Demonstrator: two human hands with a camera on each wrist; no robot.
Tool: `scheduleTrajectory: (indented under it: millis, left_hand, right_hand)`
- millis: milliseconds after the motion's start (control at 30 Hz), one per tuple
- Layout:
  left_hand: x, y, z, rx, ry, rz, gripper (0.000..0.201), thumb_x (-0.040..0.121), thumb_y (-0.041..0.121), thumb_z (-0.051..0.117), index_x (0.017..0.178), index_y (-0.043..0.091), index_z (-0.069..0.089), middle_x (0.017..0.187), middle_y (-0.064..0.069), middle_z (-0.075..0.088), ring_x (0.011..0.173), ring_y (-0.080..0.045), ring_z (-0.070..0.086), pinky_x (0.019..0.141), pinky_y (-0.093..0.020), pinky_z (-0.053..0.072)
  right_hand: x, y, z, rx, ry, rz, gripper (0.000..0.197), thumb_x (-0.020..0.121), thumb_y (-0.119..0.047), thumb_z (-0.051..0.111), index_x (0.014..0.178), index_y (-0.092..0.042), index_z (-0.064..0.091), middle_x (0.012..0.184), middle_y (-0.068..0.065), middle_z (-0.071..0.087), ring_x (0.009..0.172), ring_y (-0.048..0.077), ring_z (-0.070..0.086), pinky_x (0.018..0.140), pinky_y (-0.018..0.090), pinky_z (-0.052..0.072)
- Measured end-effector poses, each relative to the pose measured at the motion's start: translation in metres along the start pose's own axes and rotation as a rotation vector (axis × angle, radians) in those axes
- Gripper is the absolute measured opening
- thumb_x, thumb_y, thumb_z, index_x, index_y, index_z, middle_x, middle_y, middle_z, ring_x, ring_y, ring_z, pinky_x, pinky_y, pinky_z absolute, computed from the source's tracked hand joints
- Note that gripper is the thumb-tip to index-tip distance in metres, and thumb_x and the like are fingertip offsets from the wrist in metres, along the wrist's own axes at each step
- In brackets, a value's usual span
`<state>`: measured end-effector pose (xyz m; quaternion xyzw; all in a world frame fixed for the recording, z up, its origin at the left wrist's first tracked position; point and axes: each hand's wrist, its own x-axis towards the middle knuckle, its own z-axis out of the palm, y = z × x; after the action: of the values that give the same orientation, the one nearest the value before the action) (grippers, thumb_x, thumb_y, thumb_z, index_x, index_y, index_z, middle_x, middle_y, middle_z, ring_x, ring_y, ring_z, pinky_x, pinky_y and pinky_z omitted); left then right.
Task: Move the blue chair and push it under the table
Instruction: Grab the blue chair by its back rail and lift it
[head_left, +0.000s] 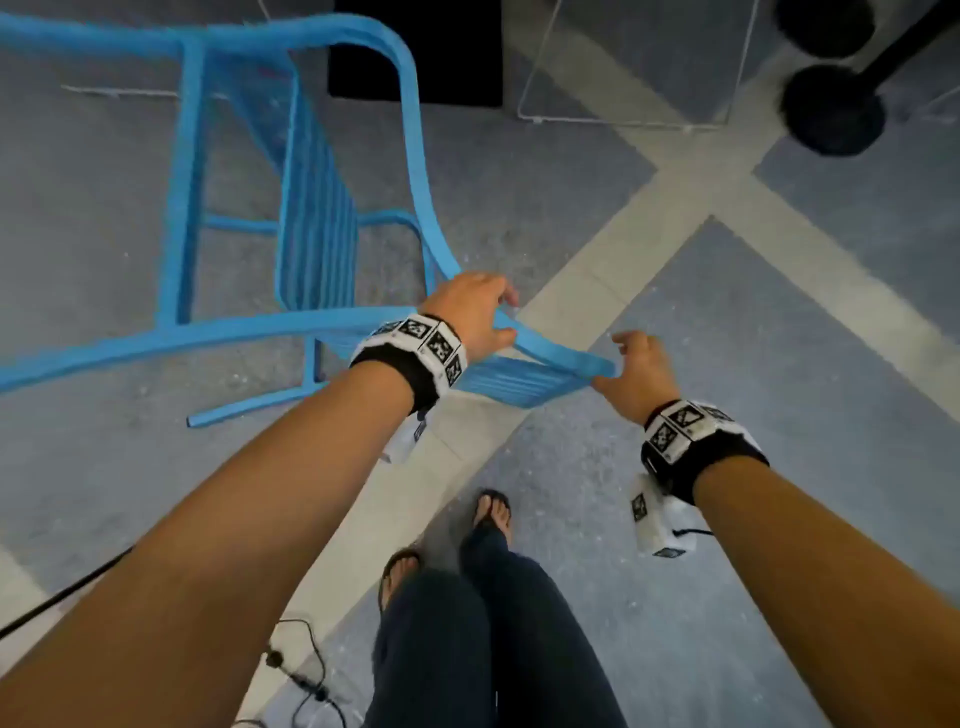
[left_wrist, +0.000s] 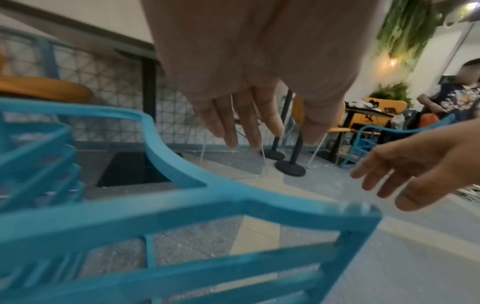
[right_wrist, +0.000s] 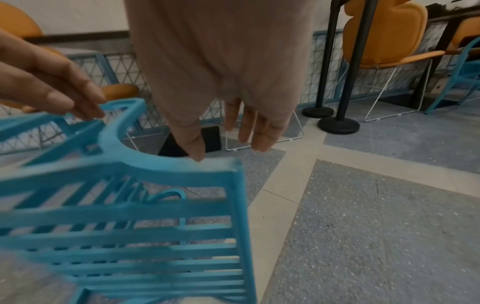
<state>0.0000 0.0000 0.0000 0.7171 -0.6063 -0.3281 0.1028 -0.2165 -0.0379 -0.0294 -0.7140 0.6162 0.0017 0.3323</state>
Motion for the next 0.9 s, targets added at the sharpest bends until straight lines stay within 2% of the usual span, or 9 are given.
scheduleTrajectory:
  millis: [133, 233, 300, 433, 500, 566, 700, 799, 899]
  left_hand:
    - [0.039, 0.007, 0.049, 0.163, -0.128, 0.073, 0.047, 0.075, 0.032, 0.068, 0.117, 0.017, 0.053, 0.122, -0.009, 0.059, 0.114, -0.030, 0.052, 0.098, -0.039, 0.041]
    - [0.055, 0.006, 0.079, 0.301, -0.218, 0.172, 0.042, 0.077, 0.038, 0.065, 0.114, 0.018, 0.056, 0.117, -0.008, 0.064, 0.109, -0.029, 0.055, 0.095, -0.037, 0.039]
    - [0.065, 0.003, 0.090, 0.412, -0.217, 0.196, 0.038, 0.078, 0.044, 0.062, 0.106, 0.020, 0.059, 0.111, -0.006, 0.067, 0.105, -0.028, 0.058, 0.093, -0.036, 0.037]
    - [0.080, 0.005, 0.092, 0.587, -0.234, 0.205, 0.048, 0.075, 0.063, 0.056, 0.093, 0.019, 0.062, 0.099, -0.007, 0.070, 0.093, -0.028, 0.064, 0.073, -0.032, 0.041]
    - [0.080, 0.005, 0.088, 0.605, -0.243, 0.195, 0.055, 0.072, 0.069, 0.053, 0.089, 0.018, 0.061, 0.097, -0.008, 0.070, 0.090, -0.027, 0.064, 0.066, -0.030, 0.038]
    - [0.078, 0.010, 0.078, 0.581, -0.219, 0.166, 0.058, 0.068, 0.075, 0.052, 0.082, 0.019, 0.059, 0.091, -0.007, 0.069, 0.083, -0.027, 0.063, 0.064, -0.030, 0.037]
    - [0.061, 0.032, 0.026, 0.507, -0.161, 0.082, 0.067, 0.058, 0.084, 0.049, 0.066, 0.018, 0.054, 0.063, -0.003, 0.052, 0.066, -0.025, 0.051, 0.058, -0.030, 0.033]
    - [0.046, 0.057, -0.031, 0.428, -0.078, 0.059, 0.069, 0.054, 0.086, 0.048, 0.061, 0.018, 0.055, 0.057, -0.001, 0.049, 0.065, -0.026, 0.051, 0.058, -0.031, 0.033]
    - [0.029, 0.090, -0.081, 0.340, 0.010, 0.080, 0.069, 0.054, 0.087, 0.046, 0.054, 0.018, 0.051, 0.050, 0.001, 0.044, 0.061, -0.026, 0.050, 0.056, -0.030, 0.031]
  right_hand:
    - [0.031, 0.036, 0.020, -0.065, -0.154, 0.019, 0.047, 0.072, -0.006, 0.072, 0.115, -0.005, 0.053, 0.116, 0.025, 0.055, 0.103, 0.038, 0.055, 0.089, 0.039, 0.043]
    - [0.041, 0.055, 0.045, 0.000, -0.115, -0.032, 0.038, 0.071, -0.002, 0.072, 0.106, -0.004, 0.057, 0.105, 0.025, 0.060, 0.092, 0.038, 0.058, 0.079, 0.038, 0.045]
    - [0.049, 0.057, 0.052, 0.061, -0.066, -0.046, 0.028, 0.070, 0.001, 0.069, 0.096, -0.004, 0.059, 0.095, 0.020, 0.063, 0.082, 0.031, 0.057, 0.068, 0.027, 0.038]
    - [0.057, 0.057, 0.053, 0.173, -0.083, -0.069, 0.025, 0.070, 0.011, 0.064, 0.080, -0.011, 0.056, 0.076, 0.010, 0.055, 0.072, 0.021, 0.049, 0.046, 0.016, 0.031]
    - [0.057, 0.054, 0.049, 0.175, -0.098, -0.097, 0.030, 0.069, 0.013, 0.062, 0.076, -0.014, 0.050, 0.075, 0.009, 0.053, 0.070, 0.021, 0.048, 0.046, 0.015, 0.032]
    - [0.058, 0.048, 0.041, 0.181, -0.125, -0.127, 0.031, 0.068, 0.014, 0.062, 0.076, -0.013, 0.049, 0.076, 0.009, 0.052, 0.071, 0.021, 0.048, 0.047, 0.018, 0.030]
    - [0.047, 0.013, 0.002, 0.237, -0.081, -0.227, 0.026, 0.065, 0.014, 0.059, 0.079, -0.008, 0.054, 0.077, 0.009, 0.053, 0.069, 0.021, 0.048, 0.050, 0.004, 0.033]
    - [0.032, -0.028, -0.041, 0.340, -0.030, -0.315, 0.024, 0.058, 0.002, 0.051, 0.069, -0.019, 0.045, 0.069, 0.004, 0.049, 0.064, 0.018, 0.044, 0.051, 0.007, 0.031]
    - [0.018, -0.072, -0.087, 0.419, -0.001, -0.381, 0.024, 0.063, -0.003, 0.051, 0.069, -0.025, 0.044, 0.069, 0.002, 0.048, 0.063, 0.014, 0.044, 0.054, 0.015, 0.034]
